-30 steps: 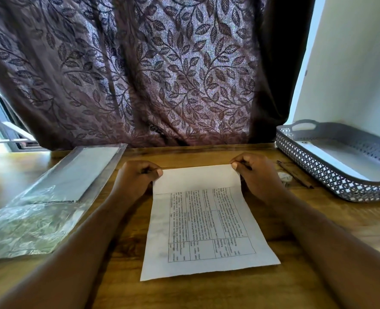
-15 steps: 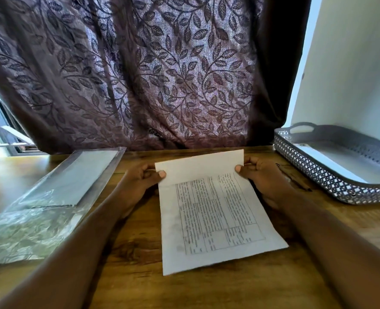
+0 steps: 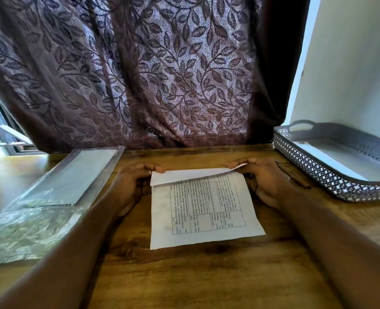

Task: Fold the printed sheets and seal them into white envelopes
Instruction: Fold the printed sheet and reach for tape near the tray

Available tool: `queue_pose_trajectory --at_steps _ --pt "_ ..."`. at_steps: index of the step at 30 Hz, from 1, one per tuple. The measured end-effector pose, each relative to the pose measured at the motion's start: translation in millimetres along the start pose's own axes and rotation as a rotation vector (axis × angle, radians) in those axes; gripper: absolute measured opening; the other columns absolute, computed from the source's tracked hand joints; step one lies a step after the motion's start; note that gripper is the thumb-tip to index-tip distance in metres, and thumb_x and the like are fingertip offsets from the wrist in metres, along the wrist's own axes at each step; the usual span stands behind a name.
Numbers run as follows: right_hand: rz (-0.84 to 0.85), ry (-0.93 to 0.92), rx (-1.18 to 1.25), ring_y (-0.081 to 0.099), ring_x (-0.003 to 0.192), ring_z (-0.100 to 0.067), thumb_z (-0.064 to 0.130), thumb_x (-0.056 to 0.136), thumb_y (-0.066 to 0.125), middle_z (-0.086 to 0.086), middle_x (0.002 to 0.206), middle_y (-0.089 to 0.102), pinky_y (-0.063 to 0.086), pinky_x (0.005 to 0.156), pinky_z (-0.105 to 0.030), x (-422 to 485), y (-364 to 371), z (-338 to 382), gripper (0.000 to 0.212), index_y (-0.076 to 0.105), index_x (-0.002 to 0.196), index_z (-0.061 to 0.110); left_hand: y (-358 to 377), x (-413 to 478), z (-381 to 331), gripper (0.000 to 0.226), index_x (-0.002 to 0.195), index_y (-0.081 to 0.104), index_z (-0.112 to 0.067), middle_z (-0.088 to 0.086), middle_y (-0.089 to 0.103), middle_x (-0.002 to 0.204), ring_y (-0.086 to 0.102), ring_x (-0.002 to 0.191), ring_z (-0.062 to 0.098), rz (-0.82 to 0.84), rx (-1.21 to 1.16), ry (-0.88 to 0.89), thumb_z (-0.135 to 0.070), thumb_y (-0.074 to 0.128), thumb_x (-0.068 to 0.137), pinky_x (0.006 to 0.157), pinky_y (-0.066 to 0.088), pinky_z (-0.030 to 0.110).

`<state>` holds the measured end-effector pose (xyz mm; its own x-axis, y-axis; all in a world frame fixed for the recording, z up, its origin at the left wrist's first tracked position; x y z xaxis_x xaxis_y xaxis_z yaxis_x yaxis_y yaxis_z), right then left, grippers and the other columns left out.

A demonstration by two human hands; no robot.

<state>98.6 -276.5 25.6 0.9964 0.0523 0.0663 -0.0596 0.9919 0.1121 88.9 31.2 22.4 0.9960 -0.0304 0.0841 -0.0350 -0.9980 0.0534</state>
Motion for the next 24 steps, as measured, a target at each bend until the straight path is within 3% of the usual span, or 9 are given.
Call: queue_pose_trajectory --at_steps 3,5,7,9,13,17,19,22,24 --pt "-0.021 0.024 -0.004 0.073 0.093 -0.029 -0.002 0.097 0.044 -0.02 0.107 0.075 0.063 0.069 -0.029 1 -1 -1 0.029 0.07 0.095 -0.014 -2 1 2 0.021 0.094 0.073 -0.007 0.007 0.077 0.095 0.072 0.085 0.019 -0.003 0.007 -0.012 -0.017 0.055 0.098 0.067 0.058 0.029" --pt "-0.031 0.033 -0.019 0.072 0.1 -0.032 -0.001 0.095 0.045 -0.018 0.106 0.076 0.062 0.081 -0.036 3 -2 -4 0.029 0.069 0.096 -0.016 -1 2 4 0.012 0.096 0.073 -0.009 0.007 0.077 0.091 0.072 0.083 0.02 -0.001 0.085 0.024 -0.015 0.07 0.086 0.064 0.057 0.027" --pt "-0.045 -0.001 -0.091 0.072 0.098 -0.036 0.0 0.091 0.062 -0.016 0.096 0.077 0.06 0.089 -0.046 4 -4 -6 0.014 0.074 0.09 -0.006 1 4 5 0.021 0.105 0.072 -0.013 0.005 0.078 0.095 0.074 0.087 0.018 0.0 0.227 0.05 -0.01 0.073 0.085 0.068 0.06 0.027" --pt "-0.049 -0.092 -0.299 0.073 0.095 -0.031 0.004 0.086 0.074 -0.009 0.091 0.077 0.06 0.089 -0.046 2 -4 -4 0.004 0.076 0.085 0.007 2 4 4 0.022 0.11 0.073 -0.019 -0.001 0.077 0.101 0.074 0.091 0.013 -0.014 0.38 0.062 -0.014 0.072 0.088 0.077 0.061 0.032" --pt "-0.112 -0.3 -0.828 0.066 0.088 -0.008 0.01 0.084 0.077 0.007 0.095 0.072 0.055 0.078 -0.026 -3 6 10 0.014 0.071 0.093 0.019 5 2 -3 0.009 0.09 0.075 -0.029 -0.014 0.075 0.09 0.07 0.082 0.005 -0.041 0.75 0.202 -0.027 0.066 0.094 0.081 0.06 0.038" --pt "-0.036 -0.43 -0.966 0.057 0.088 0.005 0.016 0.092 0.069 0.016 0.104 0.068 0.039 0.071 -0.002 -9 25 17 0.019 0.07 0.109 0.022 15 -6 -12 0.011 0.088 0.071 -0.033 -0.02 0.071 0.087 0.067 0.081 0.002 -0.074 0.8 0.307 -0.029 0.064 0.095 0.073 0.055 0.03" --pt "0.014 -0.443 -1.035 0.056 0.093 0.004 0.024 0.095 0.065 0.019 0.105 0.065 0.043 0.081 -0.009 -11 35 16 0.02 0.07 0.114 0.027 23 -12 -16 0.01 0.092 0.073 -0.032 -0.024 0.069 0.085 0.064 0.078 -0.002 -0.106 0.873 0.397 -0.029 0.063 0.096 0.066 0.048 0.022" --pt "0.067 -0.441 -1.091 0.061 0.096 -0.004 0.036 0.098 0.059 0.02 0.103 0.068 0.047 0.099 -0.044 -12 43 13 0.016 0.071 0.107 0.033 39 -22 -20 0.011 0.094 0.075 -0.028 -0.022 0.07 0.086 0.063 0.083 -0.003 -0.095 0.91 0.506 -0.026 0.065 0.095 0.066 0.049 0.017" --pt "0.094 -0.445 -1.116 0.062 0.095 -0.007 0.04 0.099 0.056 0.019 0.1 0.069 0.045 0.1 -0.048 -14 48 13 0.017 0.071 0.103 0.033 45 -26 -19 0.01 0.096 0.075 -0.026 -0.02 0.071 0.09 0.063 0.086 -0.003 -0.075 0.897 0.53 -0.025 0.066 0.094 0.069 0.051 0.018"
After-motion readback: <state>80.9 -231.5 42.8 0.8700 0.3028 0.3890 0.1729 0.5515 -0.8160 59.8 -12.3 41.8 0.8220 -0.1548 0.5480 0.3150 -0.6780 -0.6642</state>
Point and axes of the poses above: each hand's wrist, its own x-axis towards the middle knuckle, its own y-axis out of the palm, z = x × y, the point moved 4 cm from there along x, towards the middle knuckle
